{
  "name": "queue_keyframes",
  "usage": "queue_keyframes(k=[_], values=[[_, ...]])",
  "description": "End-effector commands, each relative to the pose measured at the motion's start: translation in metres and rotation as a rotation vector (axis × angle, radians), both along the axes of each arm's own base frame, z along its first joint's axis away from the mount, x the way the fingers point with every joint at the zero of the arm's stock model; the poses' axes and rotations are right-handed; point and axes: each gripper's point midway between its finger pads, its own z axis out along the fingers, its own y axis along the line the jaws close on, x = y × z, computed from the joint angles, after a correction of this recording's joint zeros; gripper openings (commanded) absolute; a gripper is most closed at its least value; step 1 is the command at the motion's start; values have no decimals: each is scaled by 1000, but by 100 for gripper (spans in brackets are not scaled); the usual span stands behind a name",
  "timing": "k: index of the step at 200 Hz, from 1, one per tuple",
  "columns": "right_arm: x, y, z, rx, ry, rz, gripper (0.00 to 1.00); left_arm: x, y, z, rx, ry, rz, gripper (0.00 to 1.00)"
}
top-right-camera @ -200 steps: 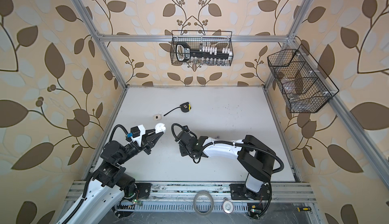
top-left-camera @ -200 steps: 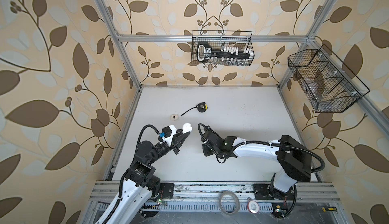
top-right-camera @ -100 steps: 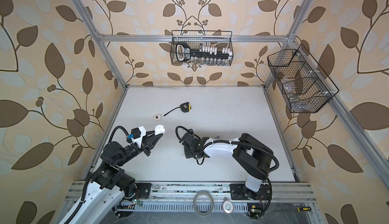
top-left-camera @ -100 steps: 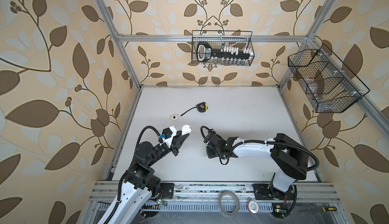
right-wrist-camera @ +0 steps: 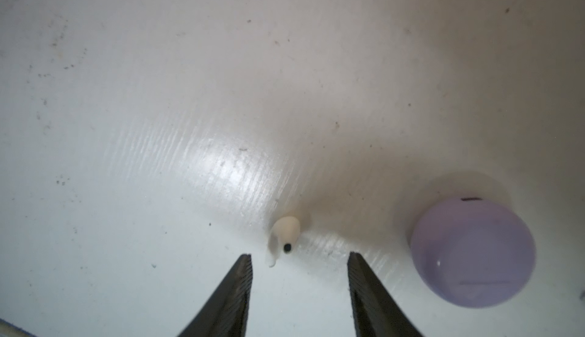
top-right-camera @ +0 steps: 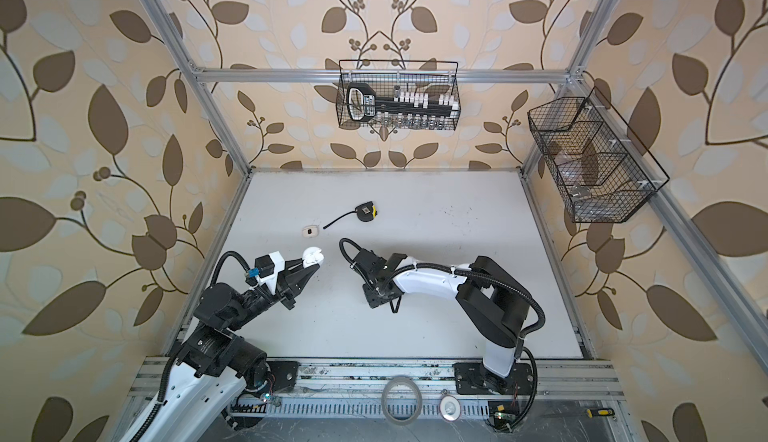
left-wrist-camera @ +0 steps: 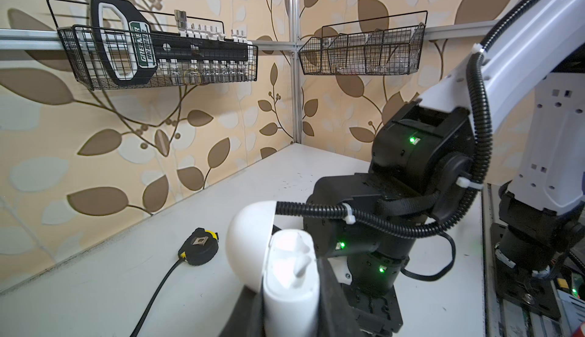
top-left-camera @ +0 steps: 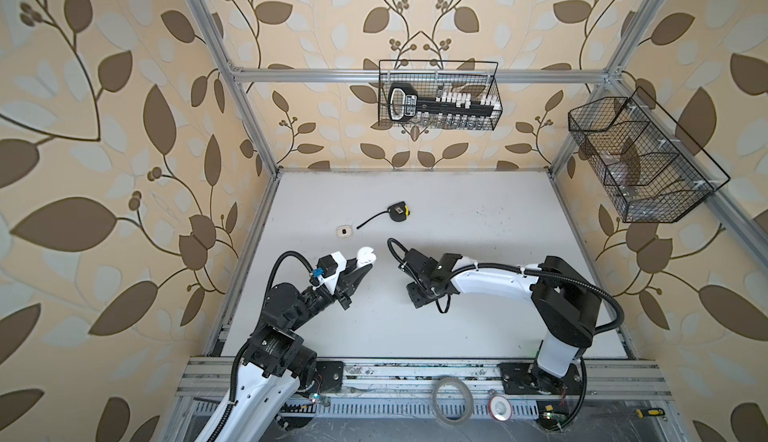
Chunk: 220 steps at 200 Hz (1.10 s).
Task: Insert the wireless bluetooth earbuds into the charging case
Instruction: 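Carry the earbud with the right gripper toward the left gripper's case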
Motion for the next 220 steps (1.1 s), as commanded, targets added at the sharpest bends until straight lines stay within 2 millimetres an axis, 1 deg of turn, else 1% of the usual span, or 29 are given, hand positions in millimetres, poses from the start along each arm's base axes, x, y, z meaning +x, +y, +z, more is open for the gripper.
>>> queue_keyframes(k=[1, 10, 13, 35, 44, 72, 115, 133, 149, 168, 188, 220], values=[[-12, -8, -3, -77, 73, 69, 51, -3, 4, 22, -12, -66, 18, 0], [-12, -12, -7, -92, 85, 70, 51, -4, 4, 22, -12, -68, 16, 0], [-7, -8, -1, -80, 74, 69, 51, -4, 4, 22, -12, -67, 15, 0], [-2, -7, -2, -80, 80, 71, 51, -4, 4, 22, -10, -68, 15, 0], [-1, -3, -1, -73, 79, 74, 51, -4, 4, 21, -11, -67, 15, 0], [-3, 8, -8, -57, 99, 87, 48, -4, 4, 22, -11, -66, 14, 0], [-3, 14, -17, -53, 112, 91, 42, -4, 4, 22, -12, -65, 12, 0], [-4, 15, -21, -53, 120, 94, 35, -5, 4, 22, -13, -67, 12, 0], [-6, 16, -24, -56, 126, 96, 33, -5, 4, 22, -13, -65, 12, 0], [-6, 15, -26, -56, 127, 93, 28, -5, 4, 21, -13, -65, 12, 0], [-7, 15, -26, -53, 125, 89, 26, -5, 4, 22, -14, -65, 12, 0], [-10, 18, -29, -33, 120, 76, 26, -5, 4, 22, -14, -65, 10, 0]])
